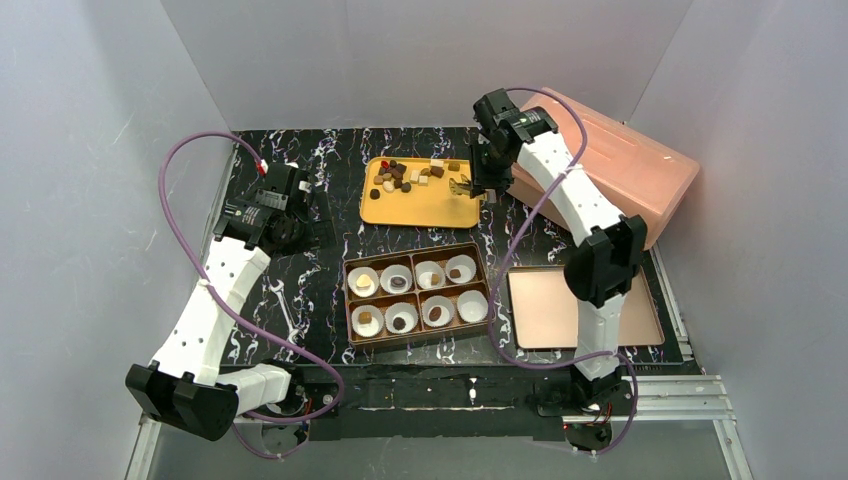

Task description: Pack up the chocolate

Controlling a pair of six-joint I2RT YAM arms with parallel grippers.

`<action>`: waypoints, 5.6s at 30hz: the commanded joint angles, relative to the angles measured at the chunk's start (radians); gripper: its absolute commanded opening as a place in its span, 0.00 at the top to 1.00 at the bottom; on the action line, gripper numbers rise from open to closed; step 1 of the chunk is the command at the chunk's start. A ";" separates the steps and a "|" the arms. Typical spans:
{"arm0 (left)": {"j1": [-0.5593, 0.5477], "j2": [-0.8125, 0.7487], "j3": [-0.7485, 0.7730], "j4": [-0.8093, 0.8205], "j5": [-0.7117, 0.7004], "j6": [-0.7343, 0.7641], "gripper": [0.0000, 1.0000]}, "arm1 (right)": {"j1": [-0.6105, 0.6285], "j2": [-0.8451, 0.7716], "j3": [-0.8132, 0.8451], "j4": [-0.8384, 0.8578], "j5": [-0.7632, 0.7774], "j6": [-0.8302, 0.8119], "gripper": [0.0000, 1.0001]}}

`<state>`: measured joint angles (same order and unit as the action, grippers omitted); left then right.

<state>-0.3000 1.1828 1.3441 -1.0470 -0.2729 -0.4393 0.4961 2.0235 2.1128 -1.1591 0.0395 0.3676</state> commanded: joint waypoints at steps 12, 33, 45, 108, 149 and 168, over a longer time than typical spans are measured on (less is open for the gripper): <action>0.006 0.005 -0.007 -0.040 -0.037 -0.029 0.01 | 0.072 -0.346 -0.170 -0.045 -0.119 0.018 0.65; 0.013 0.111 0.033 -0.012 -0.039 -0.023 0.00 | 0.080 -0.741 -0.533 -0.263 -0.303 0.039 0.65; 0.013 0.119 0.030 -0.005 -0.029 -0.019 0.00 | 0.122 -0.825 -0.720 -0.236 -0.285 0.072 0.65; 0.012 0.128 0.134 -0.077 -0.028 0.003 0.01 | 0.160 -0.645 -0.443 -0.013 -0.194 0.090 0.54; 0.013 0.032 0.299 -0.200 -0.011 -0.104 0.01 | 0.287 0.267 0.150 0.702 -0.239 0.124 0.51; 0.013 -0.052 0.233 -0.213 0.046 -0.106 0.01 | 0.362 0.575 0.283 0.878 -0.219 0.070 0.40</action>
<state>-0.2955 1.1606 1.5845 -1.2354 -0.2348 -0.5434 0.8425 2.5752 2.3379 -0.3584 -0.1852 0.4667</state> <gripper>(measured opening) 0.993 0.583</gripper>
